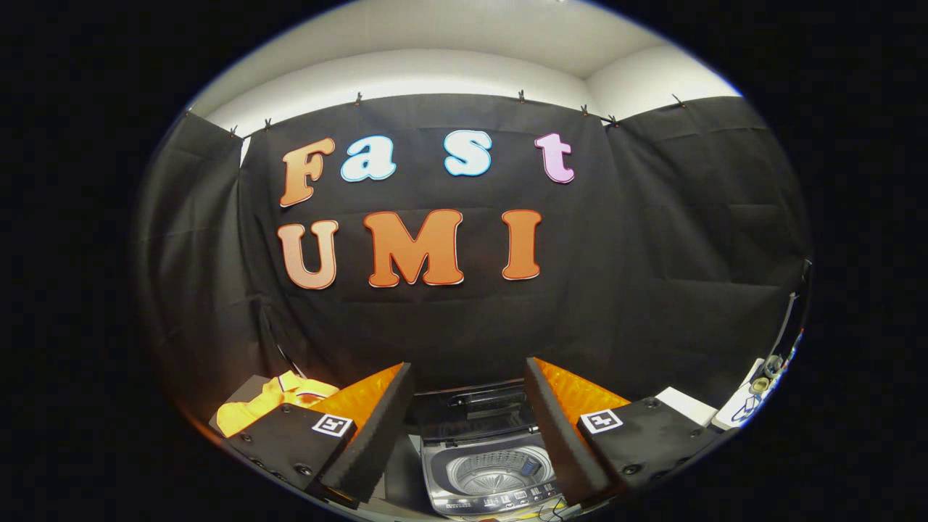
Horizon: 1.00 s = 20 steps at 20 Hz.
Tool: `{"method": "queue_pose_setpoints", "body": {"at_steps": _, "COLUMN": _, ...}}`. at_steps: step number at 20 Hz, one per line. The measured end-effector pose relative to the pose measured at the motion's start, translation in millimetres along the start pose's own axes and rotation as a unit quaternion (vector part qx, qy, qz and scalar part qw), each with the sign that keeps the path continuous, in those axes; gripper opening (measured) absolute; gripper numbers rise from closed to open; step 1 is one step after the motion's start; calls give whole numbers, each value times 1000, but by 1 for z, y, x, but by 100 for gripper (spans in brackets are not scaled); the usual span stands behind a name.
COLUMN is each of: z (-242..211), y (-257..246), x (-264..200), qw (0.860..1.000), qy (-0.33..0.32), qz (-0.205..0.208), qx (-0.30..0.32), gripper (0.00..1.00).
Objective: Put the clothes into the washing machine and then close the washing machine lid.
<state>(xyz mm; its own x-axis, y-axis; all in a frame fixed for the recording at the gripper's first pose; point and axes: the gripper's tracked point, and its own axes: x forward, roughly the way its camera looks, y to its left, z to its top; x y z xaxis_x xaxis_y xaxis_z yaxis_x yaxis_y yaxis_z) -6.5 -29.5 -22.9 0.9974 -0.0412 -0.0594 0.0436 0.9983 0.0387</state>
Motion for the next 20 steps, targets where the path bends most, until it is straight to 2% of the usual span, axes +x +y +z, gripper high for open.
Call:
{"method": "queue_pose_setpoints", "body": {"at_steps": 4, "z": -4, "y": 7, "x": 3, "qw": 1000, "qy": 4, "qz": 5, "qx": 5, "gripper": 98}}
{"method": "queue_pose_setpoints", "body": {"at_steps": 7, "z": -12, "y": 29, "x": 4, "qw": 1000, "qy": 12, "qz": 25, "qx": 11, "gripper": 98}}
{"method": "queue_pose_setpoints", "body": {"at_steps": 14, "z": -47, "y": 116, "x": 10, "qw": 994, "qy": 52, "qz": 94, "qx": 0, "gripper": 99}}
{"method": "queue_pose_setpoints", "body": {"at_steps": 20, "z": -95, "y": 200, "x": 14, "qw": 983, "qy": 103, "qz": 152, "qx": -11, "gripper": 99}}
